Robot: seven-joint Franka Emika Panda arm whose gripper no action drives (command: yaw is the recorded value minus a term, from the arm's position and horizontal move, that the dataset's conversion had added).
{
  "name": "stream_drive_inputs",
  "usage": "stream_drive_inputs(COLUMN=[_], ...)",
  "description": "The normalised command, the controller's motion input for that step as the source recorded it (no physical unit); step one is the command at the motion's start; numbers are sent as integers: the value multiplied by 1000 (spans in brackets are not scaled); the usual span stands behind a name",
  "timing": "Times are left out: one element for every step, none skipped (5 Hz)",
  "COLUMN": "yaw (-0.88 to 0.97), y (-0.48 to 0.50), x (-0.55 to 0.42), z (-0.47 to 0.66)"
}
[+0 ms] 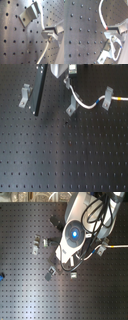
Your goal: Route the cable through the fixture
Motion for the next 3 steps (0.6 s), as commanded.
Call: stream_drive_inputs(yaw=[-109, -49, 0], y=[-8, -68, -79], x=[-118, -282, -403], z=[635, 186, -61])
